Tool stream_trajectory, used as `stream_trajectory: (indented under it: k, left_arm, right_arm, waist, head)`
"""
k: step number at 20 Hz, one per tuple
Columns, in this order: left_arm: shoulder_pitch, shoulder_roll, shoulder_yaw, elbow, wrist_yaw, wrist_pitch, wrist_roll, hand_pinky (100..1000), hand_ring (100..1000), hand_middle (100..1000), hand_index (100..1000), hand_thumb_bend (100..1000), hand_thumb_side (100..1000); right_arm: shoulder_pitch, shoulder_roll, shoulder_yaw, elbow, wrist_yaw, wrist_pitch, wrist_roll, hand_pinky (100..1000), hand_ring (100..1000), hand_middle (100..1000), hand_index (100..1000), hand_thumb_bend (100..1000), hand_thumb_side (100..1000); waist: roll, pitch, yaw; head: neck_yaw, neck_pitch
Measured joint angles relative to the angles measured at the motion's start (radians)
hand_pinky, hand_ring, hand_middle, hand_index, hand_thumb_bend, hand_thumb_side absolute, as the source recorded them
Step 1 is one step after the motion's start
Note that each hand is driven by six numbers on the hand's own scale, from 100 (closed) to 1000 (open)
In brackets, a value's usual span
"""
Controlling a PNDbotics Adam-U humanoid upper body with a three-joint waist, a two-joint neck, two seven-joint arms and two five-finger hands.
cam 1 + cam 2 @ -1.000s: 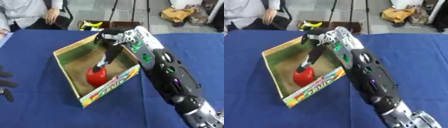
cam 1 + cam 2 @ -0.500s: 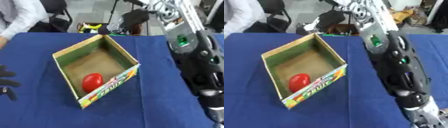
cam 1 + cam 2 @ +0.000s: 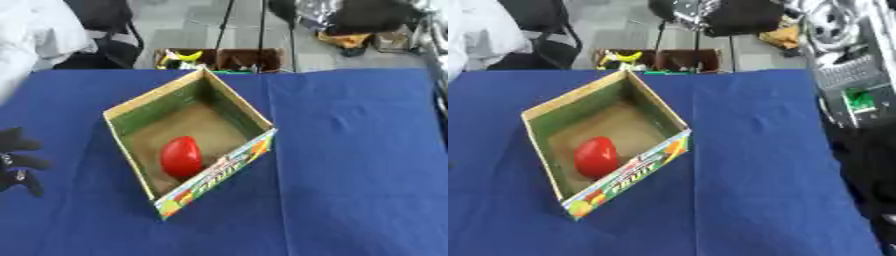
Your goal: Pick up objects on the table and place them in the box.
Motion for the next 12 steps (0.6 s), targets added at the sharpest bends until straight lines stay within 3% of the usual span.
stream_trajectory:
  k: [3, 7, 9, 12]
  left_arm:
    - [0.000, 0.000, 0.002, 0.000, -0.002, 0.000, 0.006, 350, 590, 667, 858, 100, 973]
    - [0.000, 0.000, 0.008, 0.000, -0.004, -0.001, 0.019, 351, 590, 666, 857, 100, 970]
    - [0.000, 0.000, 0.012, -0.001, -0.004, -0.002, 0.024, 351, 591, 667, 857, 100, 970]
    - [0.000, 0.000, 0.015, -0.003, -0.004, -0.003, 0.035, 353, 592, 667, 857, 100, 972]
  right_arm:
    - [0.081, -0.022, -0.024, -0.046, -0.115, 0.021, -0.244, 708, 736, 787, 834, 387, 871]
    - [0.207, -0.026, -0.048, -0.059, -0.230, -0.036, -0.511, 689, 704, 754, 815, 250, 812]
    - [0.272, -0.024, -0.061, -0.059, -0.268, -0.073, -0.609, 684, 705, 757, 805, 181, 831]
    - [0.360, -0.008, -0.080, -0.059, -0.294, -0.123, -0.698, 701, 738, 779, 808, 100, 935]
  waist:
    - [0.005, 0.000, -0.009]
    - [0.014, 0.000, -0.022]
    - [0.017, 0.000, -0.026]
    - [0.018, 0.000, -0.035]
  head:
    - [0.010, 0.006]
    - [0.030, 0.016]
    - [0.040, 0.023]
    - [0.053, 0.024]
